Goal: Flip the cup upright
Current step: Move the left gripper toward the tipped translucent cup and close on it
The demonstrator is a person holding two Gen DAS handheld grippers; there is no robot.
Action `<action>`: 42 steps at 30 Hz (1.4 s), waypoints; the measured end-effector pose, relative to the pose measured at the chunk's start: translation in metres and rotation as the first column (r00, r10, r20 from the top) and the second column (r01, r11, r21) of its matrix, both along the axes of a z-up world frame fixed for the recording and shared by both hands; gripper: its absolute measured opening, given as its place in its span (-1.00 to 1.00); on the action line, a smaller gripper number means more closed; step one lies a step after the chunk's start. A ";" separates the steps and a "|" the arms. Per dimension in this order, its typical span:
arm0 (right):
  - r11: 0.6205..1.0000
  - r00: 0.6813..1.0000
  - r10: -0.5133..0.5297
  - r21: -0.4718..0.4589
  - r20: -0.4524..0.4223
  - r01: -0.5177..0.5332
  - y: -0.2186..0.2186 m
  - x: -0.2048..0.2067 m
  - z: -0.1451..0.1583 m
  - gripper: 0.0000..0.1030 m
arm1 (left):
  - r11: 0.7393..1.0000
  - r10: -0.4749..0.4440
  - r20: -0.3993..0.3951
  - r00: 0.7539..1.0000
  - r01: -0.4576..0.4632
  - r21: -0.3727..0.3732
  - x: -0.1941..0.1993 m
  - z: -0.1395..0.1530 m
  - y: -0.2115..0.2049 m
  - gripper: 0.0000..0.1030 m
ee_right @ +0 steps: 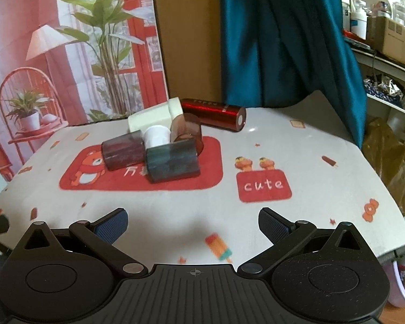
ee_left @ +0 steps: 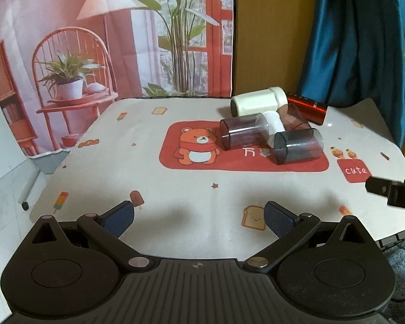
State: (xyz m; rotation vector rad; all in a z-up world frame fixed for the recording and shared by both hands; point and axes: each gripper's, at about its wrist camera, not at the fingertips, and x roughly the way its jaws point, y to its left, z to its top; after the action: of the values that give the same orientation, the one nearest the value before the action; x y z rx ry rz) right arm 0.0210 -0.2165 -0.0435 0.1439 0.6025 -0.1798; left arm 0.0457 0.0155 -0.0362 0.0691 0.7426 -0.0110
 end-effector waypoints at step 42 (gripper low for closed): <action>0.987 0.978 -0.099 0.110 -0.182 0.120 -0.055 0.088 -0.069 1.00 | 0.819 -0.550 -0.052 0.833 0.551 0.159 0.274 -0.104 -0.072 0.68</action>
State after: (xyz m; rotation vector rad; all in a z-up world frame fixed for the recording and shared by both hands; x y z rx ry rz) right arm 0.1095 -0.2712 -0.1130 0.2807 0.7831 -0.2650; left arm 0.3194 -0.0565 -0.1407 0.4478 0.7050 -0.5069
